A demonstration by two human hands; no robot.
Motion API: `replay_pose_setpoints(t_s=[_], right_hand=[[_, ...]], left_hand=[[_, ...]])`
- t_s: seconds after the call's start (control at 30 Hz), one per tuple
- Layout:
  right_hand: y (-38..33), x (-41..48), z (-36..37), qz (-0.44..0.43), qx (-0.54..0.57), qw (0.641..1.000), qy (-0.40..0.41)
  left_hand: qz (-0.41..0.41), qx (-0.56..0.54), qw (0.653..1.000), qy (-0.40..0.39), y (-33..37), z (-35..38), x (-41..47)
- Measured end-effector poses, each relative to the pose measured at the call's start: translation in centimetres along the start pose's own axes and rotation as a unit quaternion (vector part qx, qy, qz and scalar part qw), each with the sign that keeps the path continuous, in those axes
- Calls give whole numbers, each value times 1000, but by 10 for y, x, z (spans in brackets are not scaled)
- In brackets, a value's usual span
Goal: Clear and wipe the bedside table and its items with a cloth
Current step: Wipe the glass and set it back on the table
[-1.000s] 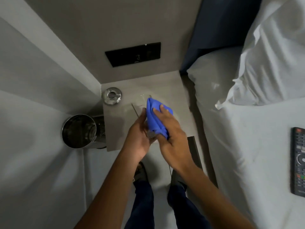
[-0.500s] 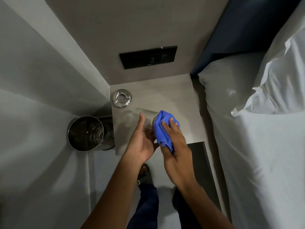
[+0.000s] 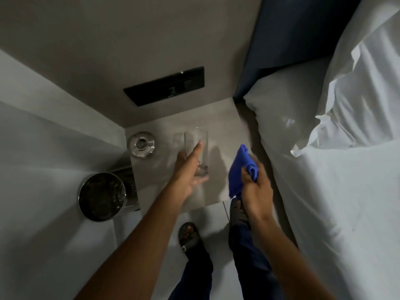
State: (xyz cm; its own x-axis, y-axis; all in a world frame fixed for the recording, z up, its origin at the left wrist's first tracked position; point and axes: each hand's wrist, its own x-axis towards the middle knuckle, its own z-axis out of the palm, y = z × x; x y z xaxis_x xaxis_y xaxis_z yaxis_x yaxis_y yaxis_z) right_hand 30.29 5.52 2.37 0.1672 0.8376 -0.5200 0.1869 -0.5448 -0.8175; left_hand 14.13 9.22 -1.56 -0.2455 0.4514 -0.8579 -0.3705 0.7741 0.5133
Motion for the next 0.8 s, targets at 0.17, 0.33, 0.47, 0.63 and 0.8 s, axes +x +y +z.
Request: replay_pose_setpoints(t_s=[0.17,0.33,0.47,0.63,0.8], right_hand=[[-5,58,-42,43,20,999,-9],[-13,96,-61,52,54,995,-58],[-20,116,-68,51,73,994,-68],[-24,128,-73,34,64,995,-69],[-26,124,-75,29,72,995,-64]], left_hand=[[38,135,990,-4,44,37,58],[183,395,896,88,75,80,106],[275,475,827,121,91,110,118],[301,600,727,145,100,124,127],[272,633,712,136,100,122,131]])
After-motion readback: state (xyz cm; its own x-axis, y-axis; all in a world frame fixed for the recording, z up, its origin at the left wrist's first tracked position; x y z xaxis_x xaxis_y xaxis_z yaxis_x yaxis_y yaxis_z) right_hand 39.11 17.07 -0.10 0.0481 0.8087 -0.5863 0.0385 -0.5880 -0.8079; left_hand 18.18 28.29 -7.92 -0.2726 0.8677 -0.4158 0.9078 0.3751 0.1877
